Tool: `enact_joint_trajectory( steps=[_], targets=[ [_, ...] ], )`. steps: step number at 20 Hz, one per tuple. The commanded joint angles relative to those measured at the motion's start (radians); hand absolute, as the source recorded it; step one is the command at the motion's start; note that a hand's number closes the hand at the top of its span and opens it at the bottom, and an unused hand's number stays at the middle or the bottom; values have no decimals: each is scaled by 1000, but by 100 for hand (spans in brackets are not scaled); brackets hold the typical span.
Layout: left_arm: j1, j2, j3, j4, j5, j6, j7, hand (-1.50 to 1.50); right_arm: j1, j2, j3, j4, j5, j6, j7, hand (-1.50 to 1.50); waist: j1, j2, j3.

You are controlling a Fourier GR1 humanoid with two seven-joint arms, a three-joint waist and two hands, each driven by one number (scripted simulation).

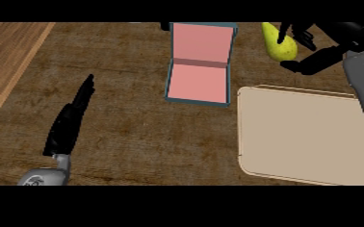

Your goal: Pick the pear from the tray and place it in the cardboard box

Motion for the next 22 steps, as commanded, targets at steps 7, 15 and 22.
enact_joint_trajectory(
  steps=[7, 15, 22],
  targets=[
    [-6, -16, 20, 23, -12, 28, 6, 0, -318, 81, 27, 316, -61, 97, -126, 150, -37, -16, -4],
    [37, 3, 29, -23, 4, -11, 19, 0, -471, 255, 85, 494, 2, -9, -42, 150, -43, -19, -5],
    [2, 3, 53, 19, 2, -11, 6, 0, -524, 393, 144, 630, 93, -108, -7, 150, -42, -13, -5]
  ],
)
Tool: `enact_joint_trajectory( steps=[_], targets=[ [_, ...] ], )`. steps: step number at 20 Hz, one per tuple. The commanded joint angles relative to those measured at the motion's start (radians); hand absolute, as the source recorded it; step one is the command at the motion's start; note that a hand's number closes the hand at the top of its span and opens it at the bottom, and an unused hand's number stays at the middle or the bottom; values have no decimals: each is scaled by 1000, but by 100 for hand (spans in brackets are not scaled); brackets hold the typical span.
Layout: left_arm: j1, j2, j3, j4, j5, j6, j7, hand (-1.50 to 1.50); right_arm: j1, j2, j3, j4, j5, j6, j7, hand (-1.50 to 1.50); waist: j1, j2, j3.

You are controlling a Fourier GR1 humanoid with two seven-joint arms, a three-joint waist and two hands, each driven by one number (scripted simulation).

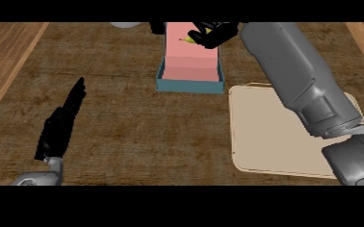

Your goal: Pick the pear from the tray and place it in the cardboard box

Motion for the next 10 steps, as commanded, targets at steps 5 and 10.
enact_joint_trajectory(
  steps=[5, 10],
  targets=[
    [10, 4, 6, -32, -1, -15, 6, 0, -39, 129, 57, 158, 108, -105, 44, 150, 0, 2, 0],
    [17, -9, 3, 3, -4, -19, -35, 0, -9, 196, 31, 250, 97, -175, 83, -150, 15, 10, 0]
  ],
)
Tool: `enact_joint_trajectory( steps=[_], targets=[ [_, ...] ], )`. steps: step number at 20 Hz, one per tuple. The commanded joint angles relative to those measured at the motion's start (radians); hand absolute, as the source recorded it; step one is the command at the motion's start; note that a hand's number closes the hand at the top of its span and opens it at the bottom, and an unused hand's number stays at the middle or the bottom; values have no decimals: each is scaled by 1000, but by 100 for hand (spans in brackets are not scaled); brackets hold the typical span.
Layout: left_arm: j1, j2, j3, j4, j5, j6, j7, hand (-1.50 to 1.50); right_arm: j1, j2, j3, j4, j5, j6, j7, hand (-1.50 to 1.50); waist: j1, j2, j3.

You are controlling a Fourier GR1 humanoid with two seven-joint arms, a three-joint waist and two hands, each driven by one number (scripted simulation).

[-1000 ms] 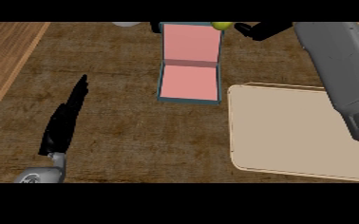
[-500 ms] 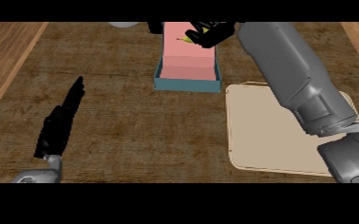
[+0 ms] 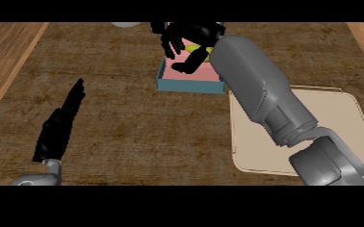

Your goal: Pick the pear from the tray and place it in the cardboard box

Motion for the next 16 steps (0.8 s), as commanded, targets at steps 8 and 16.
enact_joint_trajectory(
  steps=[8, 16],
  targets=[
    [-11, 4, 9, 48, -11, -16, -46, 0, -25, 43, -129, 74, -153, -4, 29, -150, 17, 4, 0],
    [-31, -27, -11, 1, -23, 6, 13, 0, -16, 2, -351, 117, -360, 34, 45, -150, 22, 14, 1]
  ],
)
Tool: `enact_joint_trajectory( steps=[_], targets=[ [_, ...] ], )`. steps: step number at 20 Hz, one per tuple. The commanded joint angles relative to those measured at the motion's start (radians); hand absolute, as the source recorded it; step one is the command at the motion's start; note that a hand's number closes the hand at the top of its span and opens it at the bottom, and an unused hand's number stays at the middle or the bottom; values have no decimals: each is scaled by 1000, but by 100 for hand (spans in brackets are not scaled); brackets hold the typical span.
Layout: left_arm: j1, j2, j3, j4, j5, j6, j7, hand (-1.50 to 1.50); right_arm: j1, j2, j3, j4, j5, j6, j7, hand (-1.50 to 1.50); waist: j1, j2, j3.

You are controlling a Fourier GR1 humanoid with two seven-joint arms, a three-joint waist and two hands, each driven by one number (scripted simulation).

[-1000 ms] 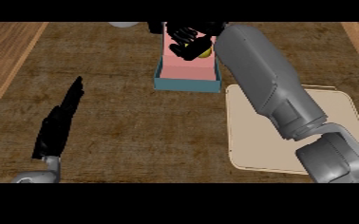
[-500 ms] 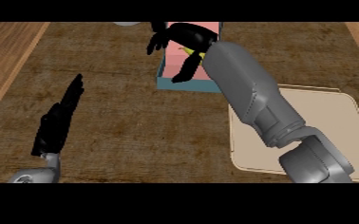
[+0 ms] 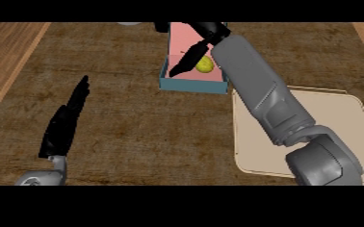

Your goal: Pick the pear from the tray and place it in the cardboard box

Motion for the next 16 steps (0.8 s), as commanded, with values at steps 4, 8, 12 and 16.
enact_joint_trajectory(
  steps=[4, 8, 12, 16],
  targets=[
    [3, -3, -1, -22, 5, -6, 17, 0, -3, -157, -167, 44, -155, 128, 37, -150, 9, 10, 1],
    [13, -10, -13, -7, 0, -10, -28, 0, -30, -240, -219, 57, -196, 73, 104, -150, 33, 23, 0],
    [13, -10, -27, -22, -12, -12, -34, 0, -4, -354, -244, 63, -216, 133, 106, -150, 46, 32, 2],
    [-17, -12, -29, -19, -14, -15, -18, 0, 17, -437, -253, 62, -223, 215, 97, -150, 58, 43, 4]
  ],
)
